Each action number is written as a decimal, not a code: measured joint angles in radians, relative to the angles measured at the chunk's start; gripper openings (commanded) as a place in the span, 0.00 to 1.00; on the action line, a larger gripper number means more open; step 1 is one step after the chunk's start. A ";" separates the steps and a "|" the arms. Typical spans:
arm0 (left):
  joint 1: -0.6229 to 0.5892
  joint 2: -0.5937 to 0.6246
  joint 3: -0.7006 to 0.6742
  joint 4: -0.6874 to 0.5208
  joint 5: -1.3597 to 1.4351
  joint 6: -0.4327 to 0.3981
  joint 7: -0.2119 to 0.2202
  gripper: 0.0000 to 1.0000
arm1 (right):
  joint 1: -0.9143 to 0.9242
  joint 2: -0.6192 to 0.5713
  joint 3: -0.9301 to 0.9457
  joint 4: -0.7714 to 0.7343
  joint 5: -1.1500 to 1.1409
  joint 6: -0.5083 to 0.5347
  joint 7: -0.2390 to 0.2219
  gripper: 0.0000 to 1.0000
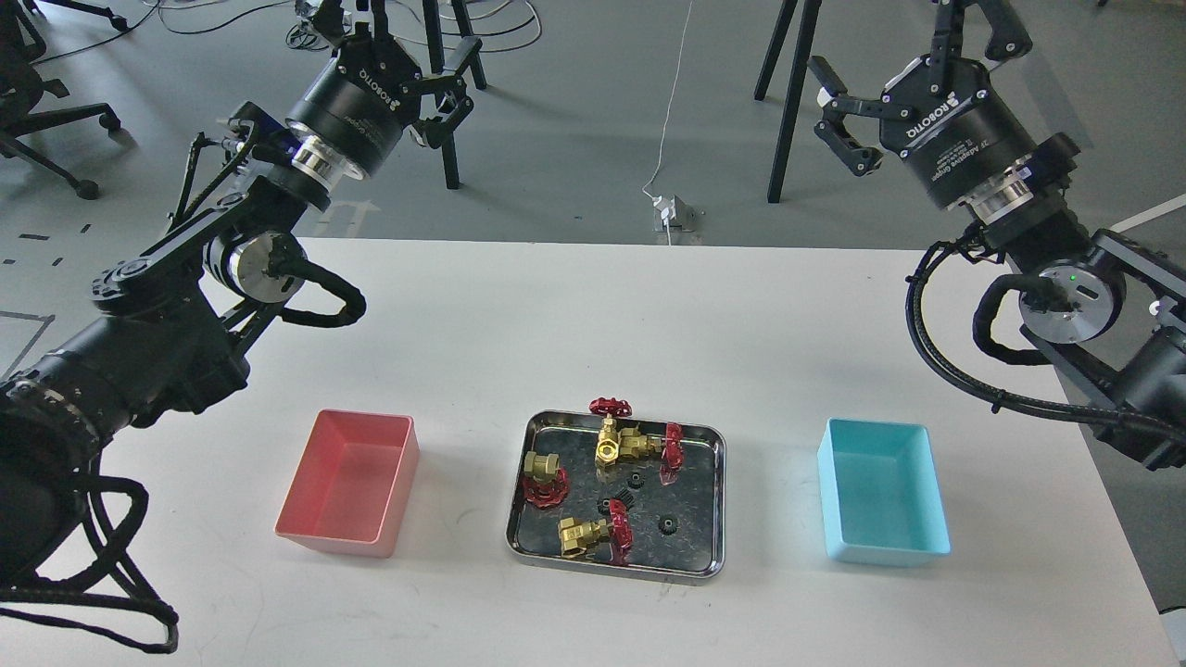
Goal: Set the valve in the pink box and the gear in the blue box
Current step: 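Raise the left arm and swing the left gripper over the table, then lower the left gripper onto a brass valve in the metal tray and grasp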
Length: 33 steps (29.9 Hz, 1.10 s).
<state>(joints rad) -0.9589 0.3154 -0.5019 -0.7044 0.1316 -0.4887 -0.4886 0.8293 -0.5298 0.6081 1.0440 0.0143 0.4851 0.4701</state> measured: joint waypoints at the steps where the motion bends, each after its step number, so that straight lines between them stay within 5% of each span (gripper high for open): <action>1: 0.001 0.000 -0.002 0.000 -0.002 0.000 0.000 1.00 | -0.005 -0.001 0.001 0.000 0.003 0.001 0.003 1.00; 13: 0.066 -0.075 -0.166 0.091 -0.111 0.000 0.000 1.00 | 0.011 0.001 0.085 -0.052 0.184 -0.089 0.005 1.00; 17: 0.071 -0.076 -0.180 -0.122 -0.092 0.000 0.000 1.00 | 0.034 0.005 0.086 -0.059 0.209 -0.157 0.000 1.00; 22: -0.058 0.148 -0.126 -0.455 0.088 0.000 0.000 1.00 | 0.044 -0.004 0.073 -0.054 0.211 -0.234 -0.012 1.00; 27: -0.465 0.357 0.421 -0.620 0.224 0.091 0.000 0.99 | 0.044 -0.012 0.078 -0.023 0.203 -0.244 -0.015 1.00; 33: -0.914 0.276 1.122 -0.742 0.511 0.315 0.000 0.98 | 0.060 -0.016 0.071 0.047 0.165 -0.243 -0.024 1.00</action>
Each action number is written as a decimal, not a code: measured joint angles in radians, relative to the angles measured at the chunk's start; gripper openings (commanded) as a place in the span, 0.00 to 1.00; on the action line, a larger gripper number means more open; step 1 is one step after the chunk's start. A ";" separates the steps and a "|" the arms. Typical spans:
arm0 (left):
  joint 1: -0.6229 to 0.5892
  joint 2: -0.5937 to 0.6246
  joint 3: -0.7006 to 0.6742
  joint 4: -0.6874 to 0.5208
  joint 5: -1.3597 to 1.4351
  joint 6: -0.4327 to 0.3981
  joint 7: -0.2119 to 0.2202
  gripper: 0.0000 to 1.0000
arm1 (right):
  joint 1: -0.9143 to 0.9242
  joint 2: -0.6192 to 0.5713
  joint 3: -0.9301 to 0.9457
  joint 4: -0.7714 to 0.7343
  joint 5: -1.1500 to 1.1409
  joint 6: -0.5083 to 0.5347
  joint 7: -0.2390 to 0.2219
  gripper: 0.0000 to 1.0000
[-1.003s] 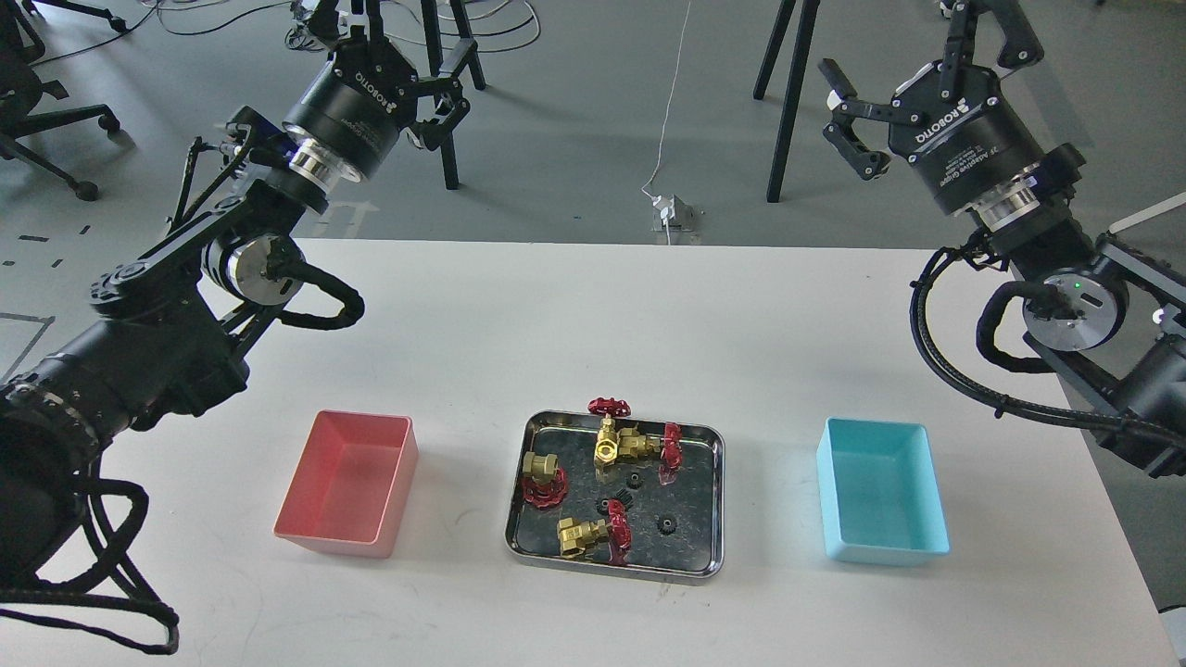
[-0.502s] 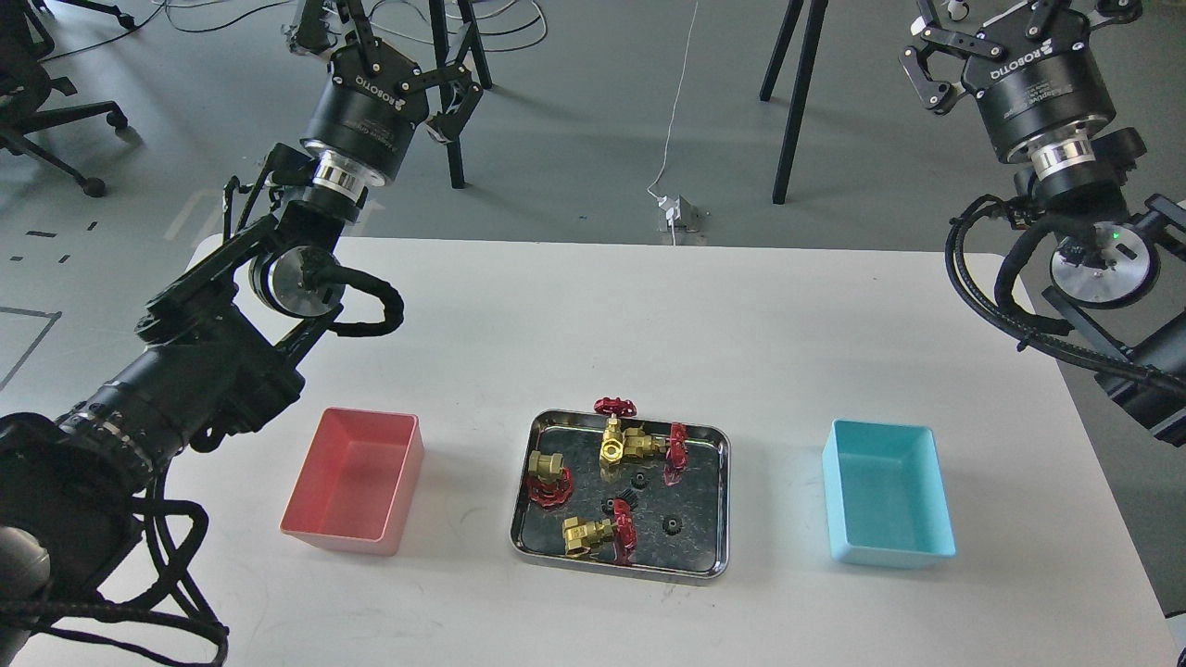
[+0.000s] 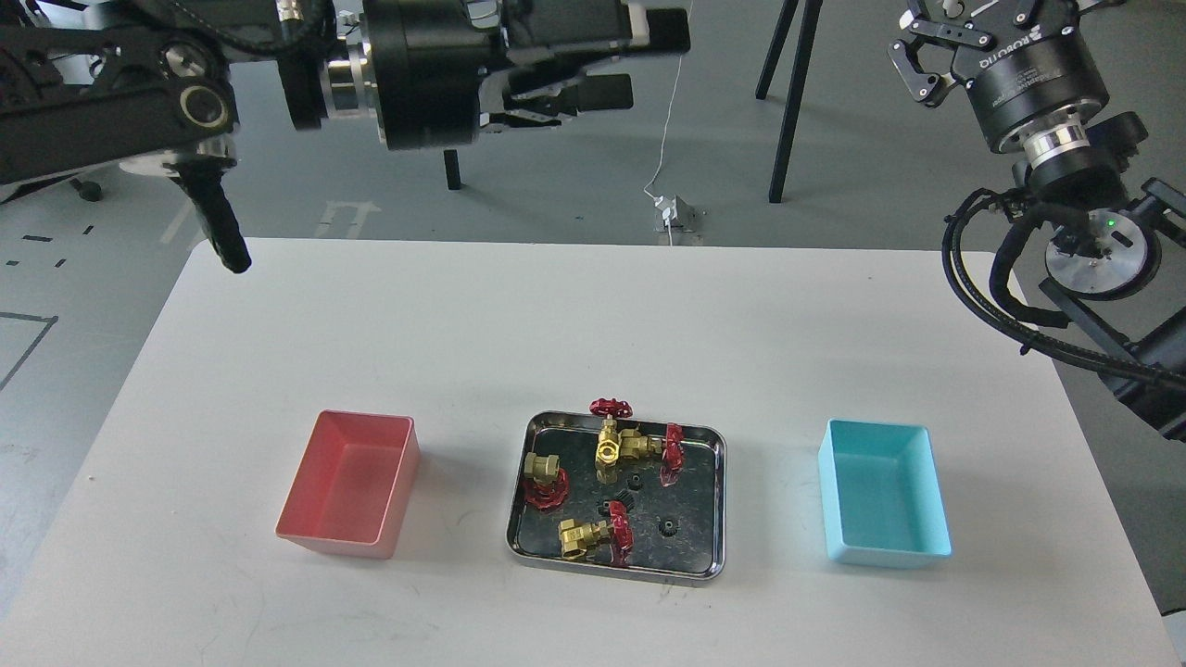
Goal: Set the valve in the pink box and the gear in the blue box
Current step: 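Lower the left gripper onto a brass valve in the metal tray and grasp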
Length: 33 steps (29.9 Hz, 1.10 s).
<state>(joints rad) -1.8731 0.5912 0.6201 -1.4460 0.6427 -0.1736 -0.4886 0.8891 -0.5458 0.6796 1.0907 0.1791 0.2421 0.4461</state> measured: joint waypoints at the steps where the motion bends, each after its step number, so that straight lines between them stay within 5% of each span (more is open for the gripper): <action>1: -0.046 -0.050 0.109 -0.020 0.050 0.061 0.000 0.98 | 0.011 0.002 -0.005 -0.004 -0.012 -0.005 -0.008 1.00; 7: -0.114 -0.459 0.631 -0.058 0.270 0.441 0.000 0.97 | 0.042 0.043 -0.045 -0.078 -0.029 -0.066 -0.048 1.00; 11: -0.015 -0.577 0.741 -0.007 0.276 0.628 -0.001 0.97 | 0.050 0.068 -0.047 -0.124 -0.029 -0.125 -0.093 1.00; 20: 0.183 -0.591 0.759 0.193 0.278 0.656 0.000 0.91 | 0.051 0.090 -0.046 -0.153 -0.029 -0.150 -0.121 1.00; 33: 0.329 -0.591 0.761 0.286 0.290 0.659 0.000 0.76 | 0.020 0.098 -0.048 -0.160 -0.029 -0.150 -0.121 1.00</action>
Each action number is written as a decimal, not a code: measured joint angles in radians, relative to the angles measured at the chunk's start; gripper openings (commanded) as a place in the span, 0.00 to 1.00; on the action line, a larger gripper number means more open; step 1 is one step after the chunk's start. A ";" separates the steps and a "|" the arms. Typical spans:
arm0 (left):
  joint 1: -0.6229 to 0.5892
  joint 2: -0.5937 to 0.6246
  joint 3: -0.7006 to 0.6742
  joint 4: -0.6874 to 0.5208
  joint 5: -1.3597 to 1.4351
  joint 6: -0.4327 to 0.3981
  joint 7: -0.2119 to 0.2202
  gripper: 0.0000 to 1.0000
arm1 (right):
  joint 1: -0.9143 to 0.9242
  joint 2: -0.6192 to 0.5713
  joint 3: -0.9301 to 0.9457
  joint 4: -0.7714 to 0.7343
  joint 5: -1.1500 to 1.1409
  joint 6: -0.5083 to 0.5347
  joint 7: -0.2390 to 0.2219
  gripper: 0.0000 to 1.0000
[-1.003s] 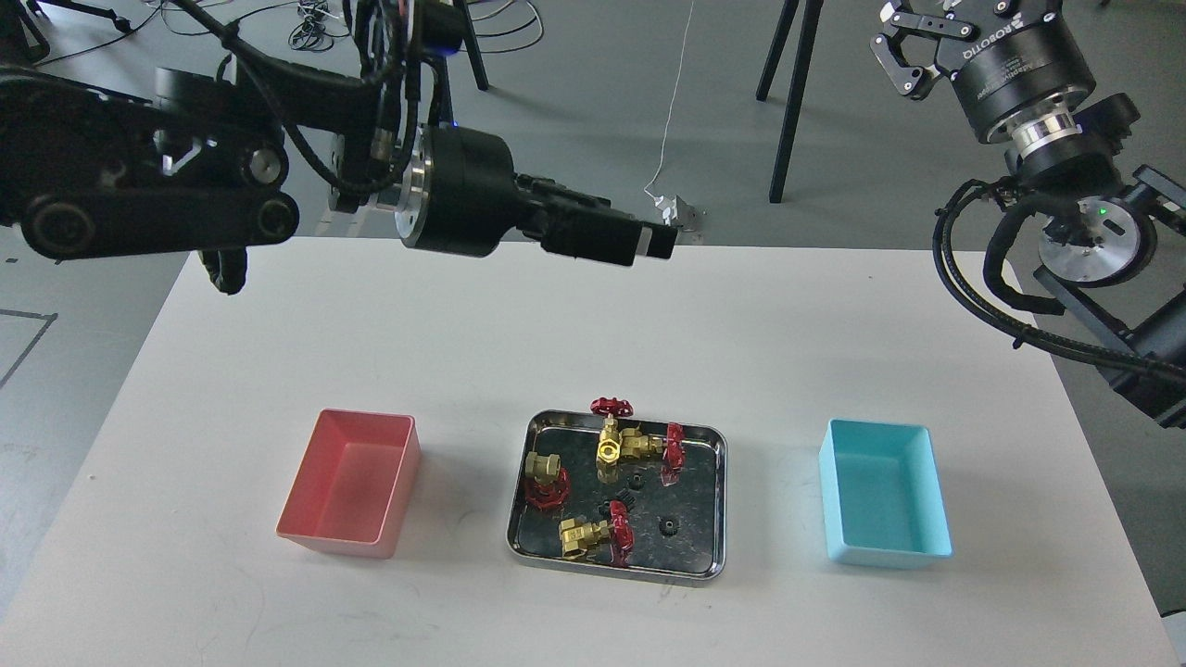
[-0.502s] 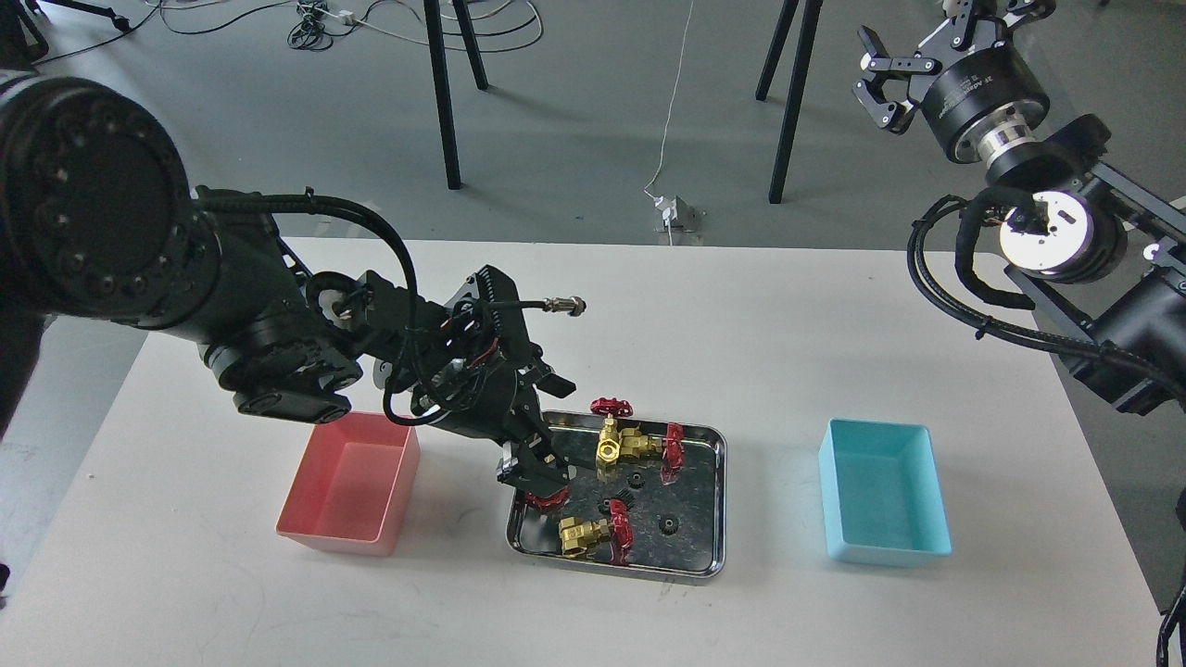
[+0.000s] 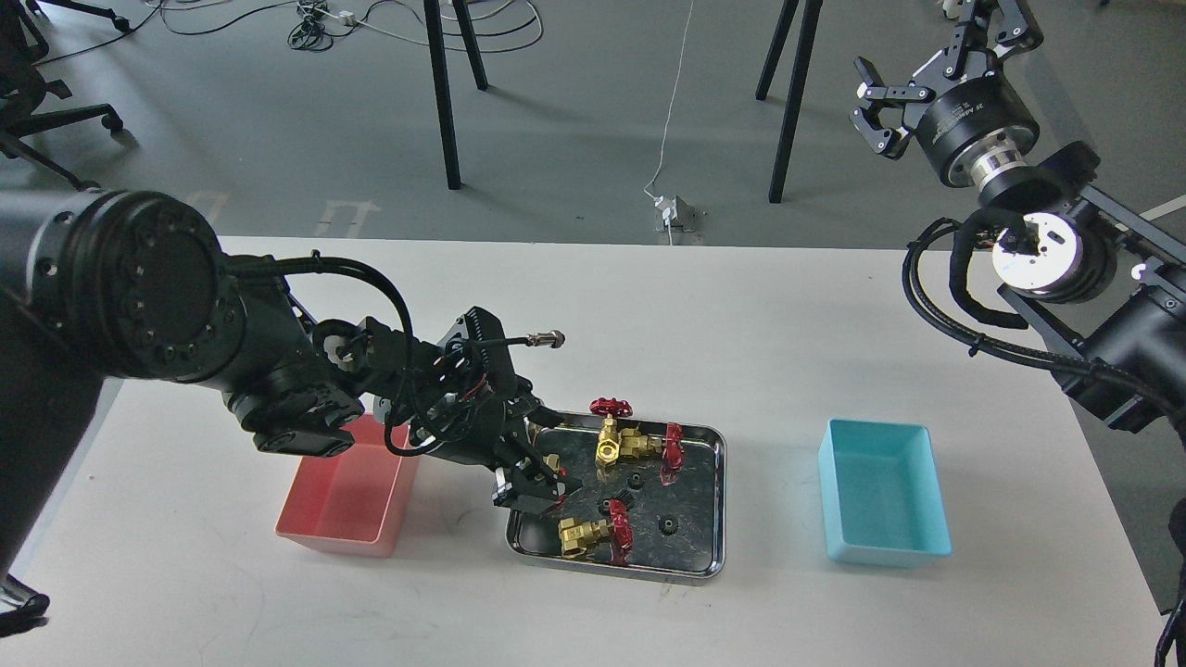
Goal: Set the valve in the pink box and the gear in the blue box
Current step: 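Lower the left gripper onto a brass valve in the metal tray and grasp, then carry the valve with the left gripper over the pink box and lower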
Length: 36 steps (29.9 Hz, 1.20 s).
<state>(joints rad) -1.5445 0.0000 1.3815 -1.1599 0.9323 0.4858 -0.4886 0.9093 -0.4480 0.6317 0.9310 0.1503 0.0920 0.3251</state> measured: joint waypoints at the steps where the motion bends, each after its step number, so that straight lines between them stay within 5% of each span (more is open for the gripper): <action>1: 0.005 0.000 0.000 0.001 0.000 0.000 0.000 0.75 | -0.001 0.000 0.000 0.000 0.000 0.000 0.000 1.00; 20: 0.102 0.000 0.043 0.120 0.011 0.003 0.000 0.56 | -0.024 0.000 0.000 0.005 0.000 0.003 0.000 1.00; 23: 0.108 0.000 0.043 0.120 0.024 0.003 0.000 0.49 | -0.024 0.000 0.000 0.004 0.000 0.003 0.001 1.00; 30: 0.110 0.000 0.042 0.119 0.037 0.003 0.000 0.13 | -0.037 0.000 0.000 0.003 0.000 0.005 0.003 1.00; 36: 0.110 0.000 0.041 0.118 0.037 0.003 0.000 0.08 | -0.046 0.000 0.002 0.004 0.000 0.006 0.005 1.00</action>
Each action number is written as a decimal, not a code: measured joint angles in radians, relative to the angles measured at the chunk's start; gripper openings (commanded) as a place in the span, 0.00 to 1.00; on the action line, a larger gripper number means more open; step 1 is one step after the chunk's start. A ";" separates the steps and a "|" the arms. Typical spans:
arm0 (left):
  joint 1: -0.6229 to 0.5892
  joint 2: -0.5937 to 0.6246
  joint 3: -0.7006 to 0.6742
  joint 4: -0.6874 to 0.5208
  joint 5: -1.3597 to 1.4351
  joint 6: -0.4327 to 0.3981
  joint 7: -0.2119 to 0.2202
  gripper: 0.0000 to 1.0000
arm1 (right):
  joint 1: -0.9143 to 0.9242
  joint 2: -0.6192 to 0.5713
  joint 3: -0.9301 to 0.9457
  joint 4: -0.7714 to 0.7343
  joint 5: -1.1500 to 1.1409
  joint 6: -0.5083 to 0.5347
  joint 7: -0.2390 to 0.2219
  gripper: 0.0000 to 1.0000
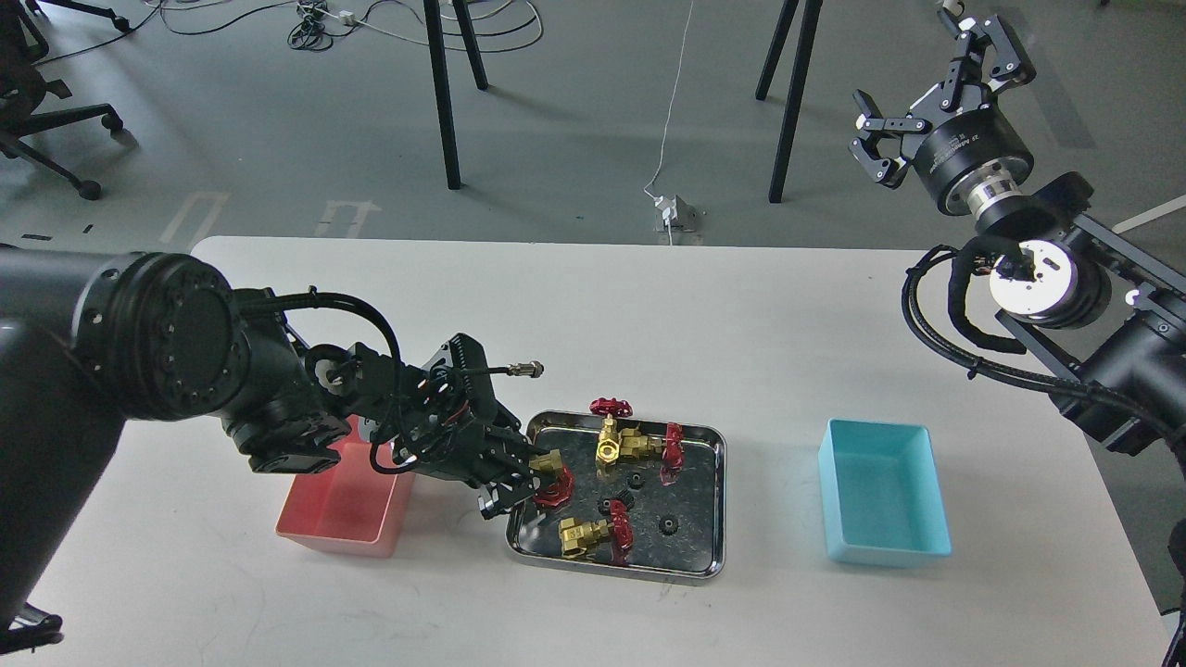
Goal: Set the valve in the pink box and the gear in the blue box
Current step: 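Carry the valve with the left gripper over the pink box and lower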
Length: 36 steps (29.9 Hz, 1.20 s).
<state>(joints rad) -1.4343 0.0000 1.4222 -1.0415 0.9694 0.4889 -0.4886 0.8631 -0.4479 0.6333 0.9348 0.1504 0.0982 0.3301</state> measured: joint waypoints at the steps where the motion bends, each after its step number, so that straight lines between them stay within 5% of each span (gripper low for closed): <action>1: 0.000 0.000 -0.002 0.000 0.000 0.000 0.000 0.07 | 0.000 0.000 0.000 0.000 0.000 0.000 0.000 1.00; 11: -0.101 0.035 -0.042 -0.074 0.004 0.000 0.000 0.07 | 0.008 0.000 0.030 0.001 0.002 -0.006 -0.002 1.00; 21: -0.318 0.353 -0.140 -0.321 0.083 0.000 0.000 0.07 | 0.311 0.036 -0.053 -0.003 0.045 -0.175 -0.058 1.00; 36: -0.125 0.797 -0.158 -0.322 0.401 0.000 0.000 0.08 | 0.313 0.060 -0.135 -0.016 0.052 -0.183 -0.069 1.00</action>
<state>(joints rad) -1.5593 0.7968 1.2645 -1.3636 1.3706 0.4886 -0.4889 1.1765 -0.3878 0.4986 0.9189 0.2025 -0.0843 0.2611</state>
